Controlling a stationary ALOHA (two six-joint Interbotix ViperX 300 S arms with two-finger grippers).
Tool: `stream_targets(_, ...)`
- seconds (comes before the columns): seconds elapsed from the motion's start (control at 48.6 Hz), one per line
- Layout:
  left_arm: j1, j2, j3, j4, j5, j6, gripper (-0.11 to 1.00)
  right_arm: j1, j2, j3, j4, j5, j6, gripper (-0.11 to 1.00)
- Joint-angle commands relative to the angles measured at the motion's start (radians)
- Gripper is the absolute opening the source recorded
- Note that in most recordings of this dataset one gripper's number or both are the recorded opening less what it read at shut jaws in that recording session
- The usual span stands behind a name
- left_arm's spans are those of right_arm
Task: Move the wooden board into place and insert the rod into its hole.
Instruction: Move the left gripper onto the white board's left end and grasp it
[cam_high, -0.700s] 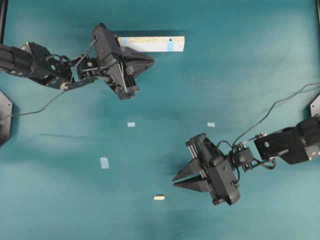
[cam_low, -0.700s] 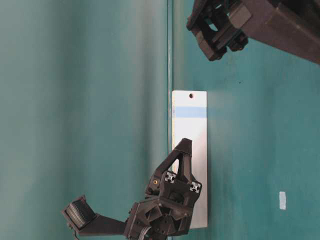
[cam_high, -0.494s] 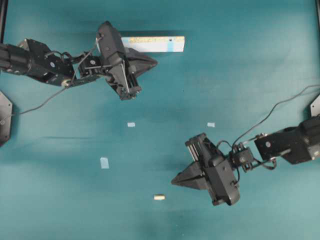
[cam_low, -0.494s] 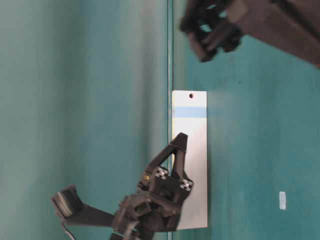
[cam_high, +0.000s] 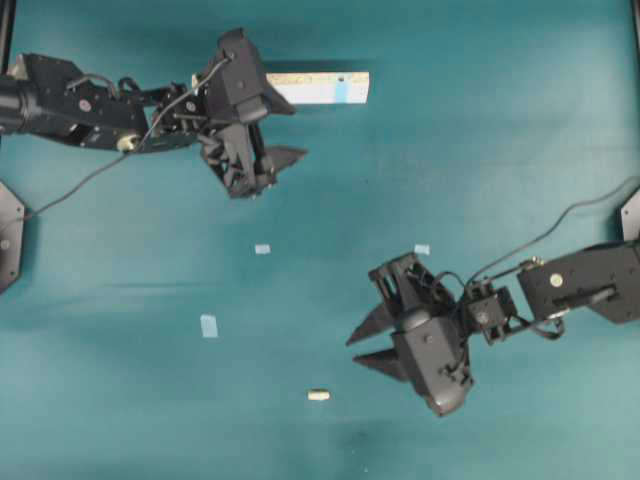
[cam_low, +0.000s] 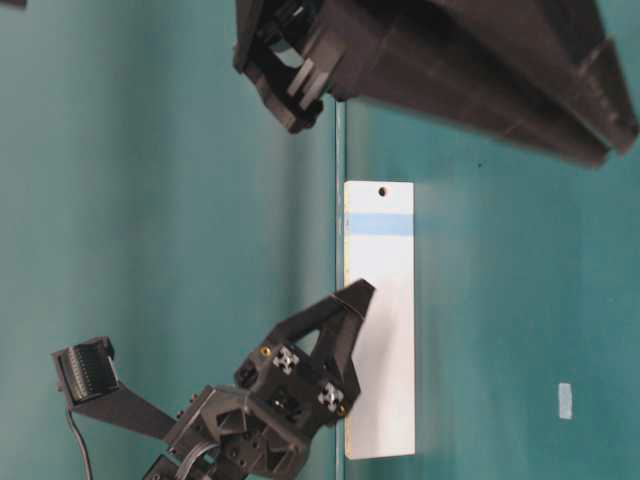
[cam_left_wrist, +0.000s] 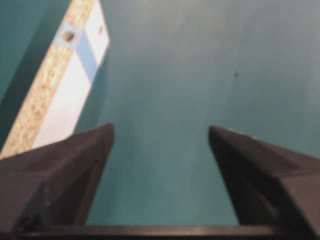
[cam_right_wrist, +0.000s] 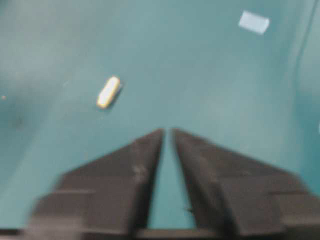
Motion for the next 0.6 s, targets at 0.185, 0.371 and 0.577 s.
stream_targets(0.185,0.041,-0.051,-0.028,0.002,0.063,0.101,0.91,0.003,-0.025,-0.086,-0.002,0.222,0.135,0.90)
stream_targets(0.371,0.060,-0.049,-0.071,0.003,0.084,0.235,0.91,0.005,-0.026,-0.110,-0.002,0.296,0.198,0.89)
stream_targets(0.577,0.114,-0.040,-0.091,0.003,0.167,0.364,0.91,0.005,-0.025,-0.123,0.000,0.311,0.236,0.89)
